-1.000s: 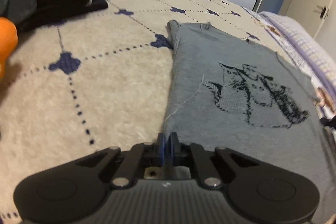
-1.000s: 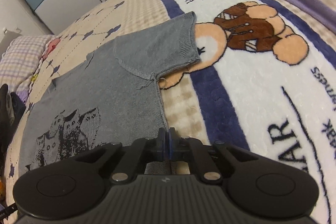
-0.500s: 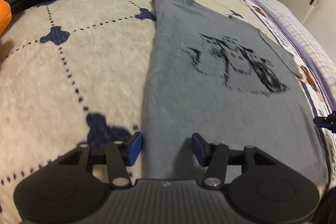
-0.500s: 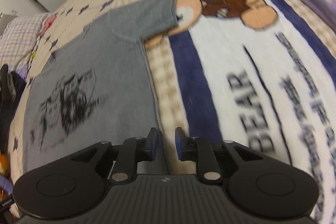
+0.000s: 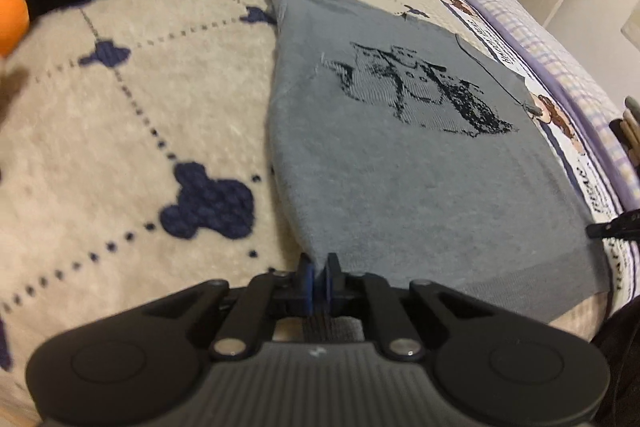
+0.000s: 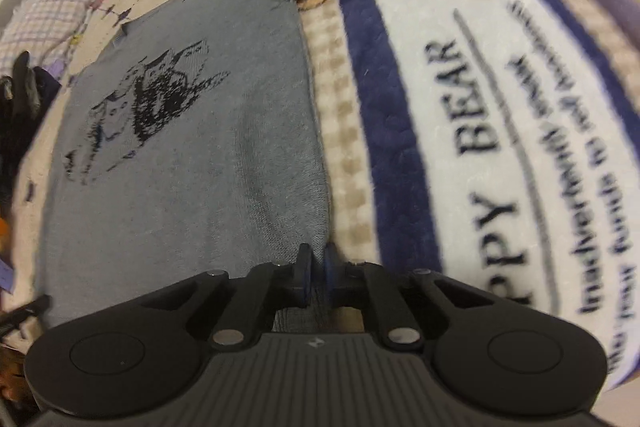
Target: Fold clothes
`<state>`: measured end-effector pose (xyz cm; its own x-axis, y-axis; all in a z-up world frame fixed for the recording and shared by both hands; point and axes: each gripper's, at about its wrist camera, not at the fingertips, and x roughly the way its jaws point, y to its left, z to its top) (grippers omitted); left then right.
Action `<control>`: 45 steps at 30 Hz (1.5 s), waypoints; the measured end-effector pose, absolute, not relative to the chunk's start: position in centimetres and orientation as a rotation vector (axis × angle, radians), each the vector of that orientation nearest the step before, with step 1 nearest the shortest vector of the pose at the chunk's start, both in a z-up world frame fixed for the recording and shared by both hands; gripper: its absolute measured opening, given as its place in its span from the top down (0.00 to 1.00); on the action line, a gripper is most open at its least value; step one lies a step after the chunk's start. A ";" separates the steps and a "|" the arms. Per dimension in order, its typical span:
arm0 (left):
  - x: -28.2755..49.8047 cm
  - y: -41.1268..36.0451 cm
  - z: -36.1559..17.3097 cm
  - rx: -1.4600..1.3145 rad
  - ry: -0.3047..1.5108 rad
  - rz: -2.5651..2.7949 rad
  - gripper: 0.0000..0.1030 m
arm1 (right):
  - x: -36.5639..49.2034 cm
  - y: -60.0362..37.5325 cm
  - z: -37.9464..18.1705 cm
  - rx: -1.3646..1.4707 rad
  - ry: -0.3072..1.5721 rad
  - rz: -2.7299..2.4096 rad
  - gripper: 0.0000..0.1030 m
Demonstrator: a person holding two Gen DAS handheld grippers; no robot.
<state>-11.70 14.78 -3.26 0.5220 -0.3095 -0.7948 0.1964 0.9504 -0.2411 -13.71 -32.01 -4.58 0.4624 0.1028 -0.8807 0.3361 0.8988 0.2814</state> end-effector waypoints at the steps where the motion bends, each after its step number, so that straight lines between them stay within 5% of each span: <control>1: -11.8 14.8 -3.2 -0.113 0.979 -0.299 0.95 | -13.8 -31.8 -4.3 0.425 1.097 -0.162 0.93; 7: -11.3 14.4 -4.0 -0.084 1.027 -0.284 0.89 | -13.9 -32.0 -5.3 0.400 1.150 -0.200 0.93; 9: -11.3 14.6 -3.7 -0.116 1.053 -0.309 0.69 | -14.4 -32.3 -4.9 0.444 1.142 -0.200 0.89; 11: -11.7 14.9 -3.9 -0.162 1.076 -0.342 0.61 | -15.0 -32.4 -4.9 0.488 1.153 -0.179 0.81; 14: -12.1 14.2 -3.9 -0.118 1.087 -0.355 0.64 | -16.1 -31.9 -5.2 0.502 1.175 -0.148 0.80; 16: -12.2 13.4 -3.7 -0.061 1.088 -0.360 0.92 | -16.7 -31.2 -5.3 0.471 1.179 -0.129 0.80; 20: -12.7 12.4 -3.6 0.054 1.080 -0.361 0.93 | -17.0 -30.0 -4.4 0.373 1.194 -0.150 0.91; 23: -12.4 12.6 -3.3 0.058 1.080 -0.356 0.84 | -17.0 -29.6 -3.8 0.315 1.200 -0.177 0.90; 25: -11.8 13.3 -2.7 0.010 1.083 -0.347 0.69 | -17.0 -29.4 -3.1 0.308 1.171 -0.188 0.89; 26: -11.5 13.7 -2.3 -0.023 1.069 -0.341 0.50 | -16.9 -29.3 -2.6 0.307 1.147 -0.191 0.87; 27: -11.1 14.0 -1.9 -0.051 1.051 -0.337 0.41 | -16.7 -29.1 -2.1 0.308 1.127 -0.191 0.81; 33: -7.0 15.0 -1.0 -0.197 1.027 -0.295 0.38 | -13.9 -27.8 0.3 0.335 1.058 -0.132 0.66; 45: 2.8 14.1 -1.0 -0.428 0.952 -0.231 0.34 | -6.1 -23.5 2.2 0.401 0.981 -0.073 0.62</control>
